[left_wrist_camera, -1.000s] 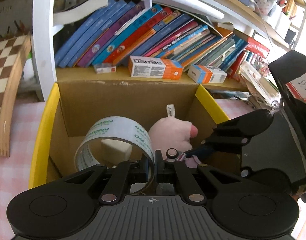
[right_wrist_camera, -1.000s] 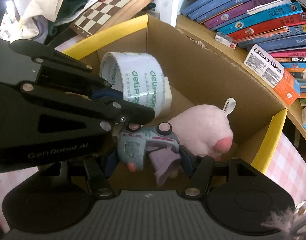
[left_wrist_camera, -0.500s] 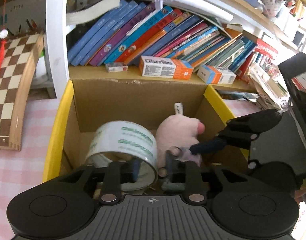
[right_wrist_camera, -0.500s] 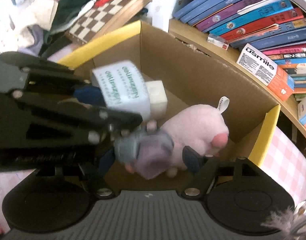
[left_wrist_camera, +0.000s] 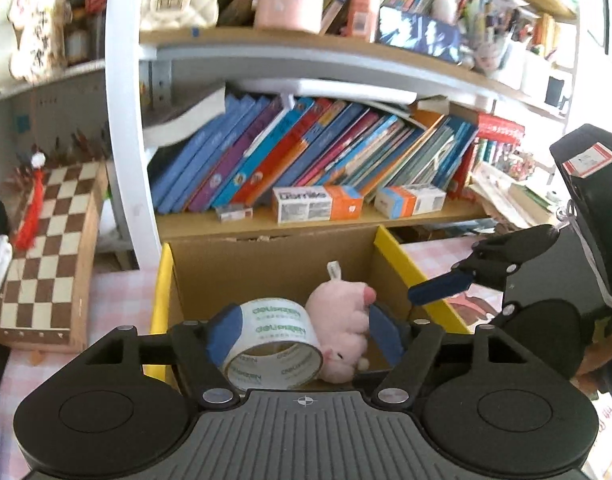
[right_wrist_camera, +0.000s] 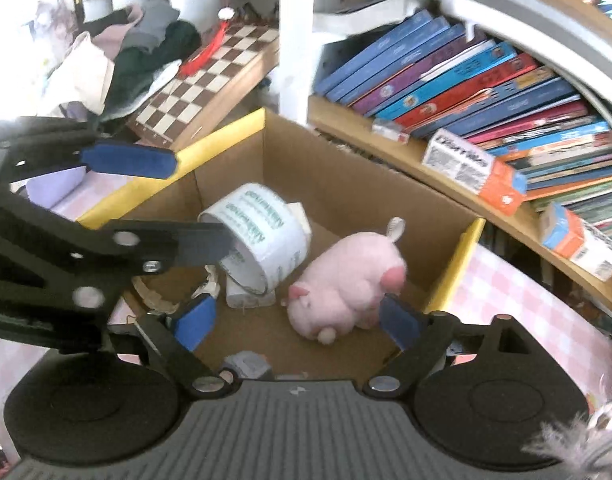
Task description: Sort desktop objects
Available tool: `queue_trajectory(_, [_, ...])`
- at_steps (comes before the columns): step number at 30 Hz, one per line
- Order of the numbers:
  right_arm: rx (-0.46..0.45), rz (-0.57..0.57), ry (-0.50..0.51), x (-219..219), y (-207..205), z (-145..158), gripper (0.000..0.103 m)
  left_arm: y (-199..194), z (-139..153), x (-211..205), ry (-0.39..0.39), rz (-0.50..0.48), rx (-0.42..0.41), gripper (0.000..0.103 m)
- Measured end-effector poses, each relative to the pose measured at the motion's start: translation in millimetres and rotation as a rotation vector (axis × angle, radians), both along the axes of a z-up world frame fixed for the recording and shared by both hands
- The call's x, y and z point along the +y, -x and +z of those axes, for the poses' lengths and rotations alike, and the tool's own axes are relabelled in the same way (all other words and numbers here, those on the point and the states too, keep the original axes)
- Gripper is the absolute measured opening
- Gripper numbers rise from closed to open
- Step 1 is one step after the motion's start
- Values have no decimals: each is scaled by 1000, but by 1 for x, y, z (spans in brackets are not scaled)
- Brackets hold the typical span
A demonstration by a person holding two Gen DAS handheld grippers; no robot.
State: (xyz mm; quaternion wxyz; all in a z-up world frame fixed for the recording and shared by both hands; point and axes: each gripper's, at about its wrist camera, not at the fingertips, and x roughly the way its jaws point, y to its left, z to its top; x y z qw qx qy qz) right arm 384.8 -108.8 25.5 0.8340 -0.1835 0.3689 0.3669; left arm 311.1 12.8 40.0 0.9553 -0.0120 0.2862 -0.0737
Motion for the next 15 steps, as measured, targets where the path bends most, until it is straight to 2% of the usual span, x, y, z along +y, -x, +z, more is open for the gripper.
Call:
queue_trajectory(9, [-94,-93,-52,-27,39,19,92,44,18,-3,-4,-4,-73,81])
queue_trajectory(15, [-134,-173,-124,-43,63,32,92,70,17,5,-11,33,-73,85])
